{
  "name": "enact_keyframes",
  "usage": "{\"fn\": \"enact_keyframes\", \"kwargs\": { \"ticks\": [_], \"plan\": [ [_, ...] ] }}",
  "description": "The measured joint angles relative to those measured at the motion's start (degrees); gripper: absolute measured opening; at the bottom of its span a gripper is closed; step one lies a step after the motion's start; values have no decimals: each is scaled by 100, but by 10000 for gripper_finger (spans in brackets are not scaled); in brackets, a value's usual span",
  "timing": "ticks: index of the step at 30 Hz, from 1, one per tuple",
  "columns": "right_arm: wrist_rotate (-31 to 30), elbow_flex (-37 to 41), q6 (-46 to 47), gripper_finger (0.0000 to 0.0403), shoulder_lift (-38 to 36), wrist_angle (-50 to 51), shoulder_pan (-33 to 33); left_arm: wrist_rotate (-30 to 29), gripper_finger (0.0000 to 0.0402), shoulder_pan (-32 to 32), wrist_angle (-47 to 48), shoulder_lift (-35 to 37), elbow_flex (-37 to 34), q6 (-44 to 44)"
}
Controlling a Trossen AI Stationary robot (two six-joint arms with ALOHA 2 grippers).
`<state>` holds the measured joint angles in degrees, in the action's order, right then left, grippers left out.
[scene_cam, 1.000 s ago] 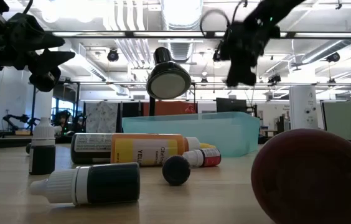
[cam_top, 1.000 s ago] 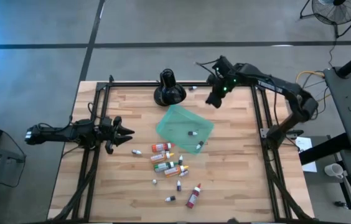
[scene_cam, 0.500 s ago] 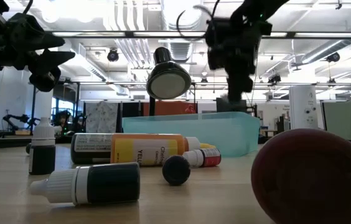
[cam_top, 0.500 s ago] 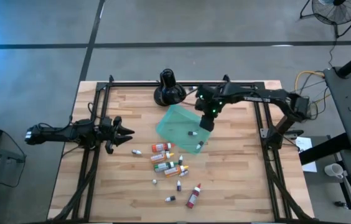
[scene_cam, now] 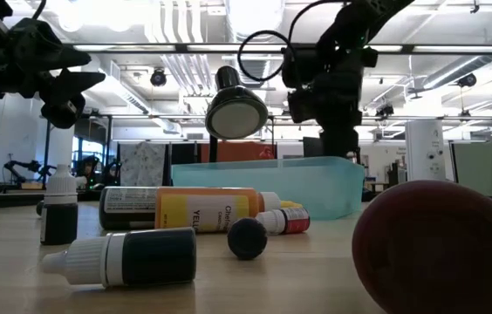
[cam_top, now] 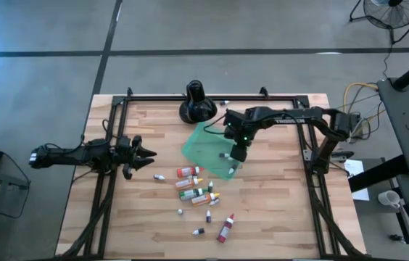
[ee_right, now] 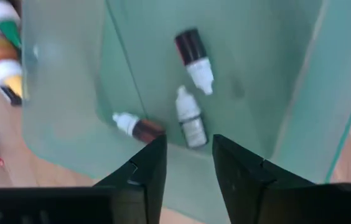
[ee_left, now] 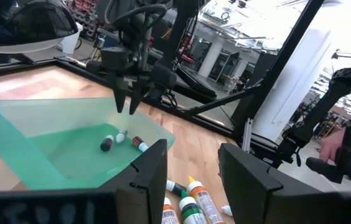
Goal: Pick & Place food coloring
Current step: Put the small black food coloring bottle into the green bin
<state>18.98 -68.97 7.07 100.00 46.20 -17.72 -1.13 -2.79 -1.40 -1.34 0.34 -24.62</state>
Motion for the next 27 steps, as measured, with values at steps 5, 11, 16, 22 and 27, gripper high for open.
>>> {"fn": "enact_keyframes", "kwargs": {
  "ticks": [5, 11, 16, 22, 27],
  "plan": [
    [-241, -76, -10, 147, -26, -75, 0, 2, 117, 0, 2, -1, 0, -2],
    [-1045, -109, -373, 165, -278, -159, -2, 0, 117, 0, 2, -1, 1, 0],
    [-1862, -111, -988, 168, -518, -223, -18, 2, 117, 0, 4, 2, 0, -2],
    [-3589, -111, -827, 160, -732, -204, -32, 2, 117, 2, 4, 1, 1, 0],
    [-3768, -111, -754, 151, -870, -327, -66, 2, 117, 7, 6, -1, 2, -1]
  ]
}}
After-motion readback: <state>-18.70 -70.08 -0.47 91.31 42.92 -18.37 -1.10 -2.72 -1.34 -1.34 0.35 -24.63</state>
